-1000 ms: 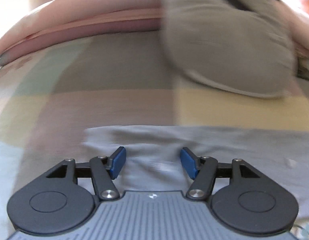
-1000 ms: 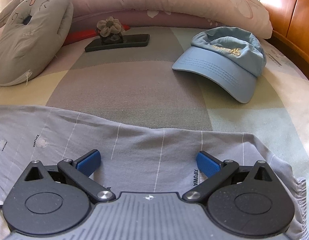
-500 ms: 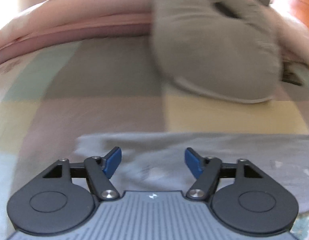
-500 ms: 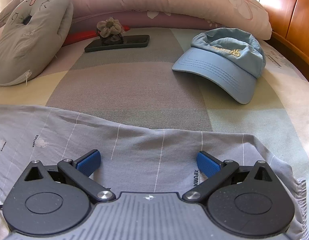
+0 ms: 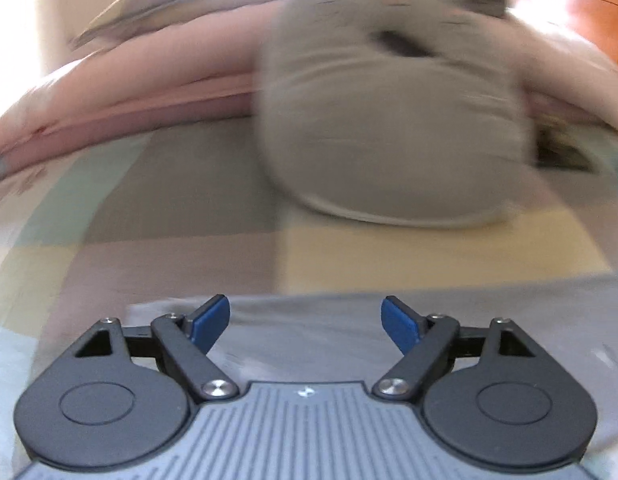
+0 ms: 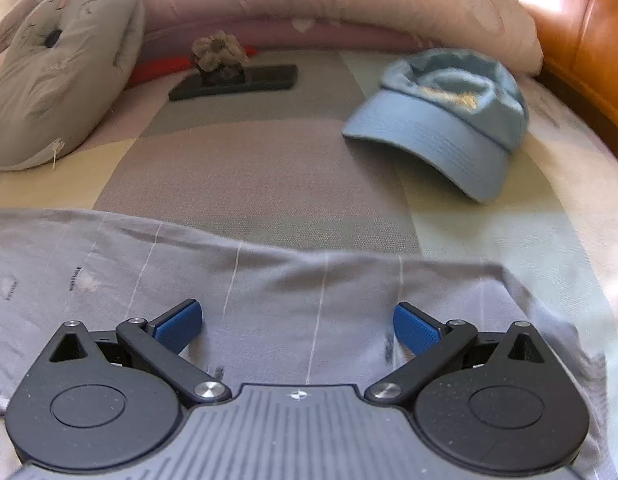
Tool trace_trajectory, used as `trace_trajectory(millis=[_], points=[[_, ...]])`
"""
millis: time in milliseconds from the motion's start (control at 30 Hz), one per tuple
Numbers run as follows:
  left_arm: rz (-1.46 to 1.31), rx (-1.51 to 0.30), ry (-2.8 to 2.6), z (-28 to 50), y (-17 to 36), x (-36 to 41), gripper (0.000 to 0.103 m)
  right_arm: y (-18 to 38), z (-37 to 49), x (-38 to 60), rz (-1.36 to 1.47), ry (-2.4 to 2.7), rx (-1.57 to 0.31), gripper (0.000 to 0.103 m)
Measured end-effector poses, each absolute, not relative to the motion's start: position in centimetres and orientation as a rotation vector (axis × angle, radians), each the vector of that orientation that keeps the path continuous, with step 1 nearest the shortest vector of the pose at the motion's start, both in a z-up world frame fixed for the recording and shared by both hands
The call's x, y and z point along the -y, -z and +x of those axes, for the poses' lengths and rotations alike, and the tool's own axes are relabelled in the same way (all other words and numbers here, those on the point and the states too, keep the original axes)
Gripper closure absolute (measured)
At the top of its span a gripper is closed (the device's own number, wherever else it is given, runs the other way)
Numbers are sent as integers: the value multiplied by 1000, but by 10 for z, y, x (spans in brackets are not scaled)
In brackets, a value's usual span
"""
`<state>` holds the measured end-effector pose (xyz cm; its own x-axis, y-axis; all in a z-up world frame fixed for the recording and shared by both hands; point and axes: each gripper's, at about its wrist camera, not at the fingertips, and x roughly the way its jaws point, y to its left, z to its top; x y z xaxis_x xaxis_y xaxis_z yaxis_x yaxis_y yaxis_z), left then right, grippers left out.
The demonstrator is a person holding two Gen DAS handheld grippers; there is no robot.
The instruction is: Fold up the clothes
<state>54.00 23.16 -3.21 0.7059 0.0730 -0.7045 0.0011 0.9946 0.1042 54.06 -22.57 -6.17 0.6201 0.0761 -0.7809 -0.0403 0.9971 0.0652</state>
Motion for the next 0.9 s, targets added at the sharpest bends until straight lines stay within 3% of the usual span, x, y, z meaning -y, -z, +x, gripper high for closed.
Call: trace_trajectory(millis=[167, 400, 600, 900], points=[[213, -804, 42, 504, 37, -167, 20, 39, 502, 252, 158, -80, -889, 0], [79, -845, 160, 459, 13, -111, 20, 31, 468, 326, 329, -33, -833, 0], [82, -842, 162, 418, -14, -74, 19, 57, 502, 382, 515, -134, -833, 0], [80, -831, 25, 348, -48, -56, 19, 64, 555, 423, 501, -123, -826, 0]])
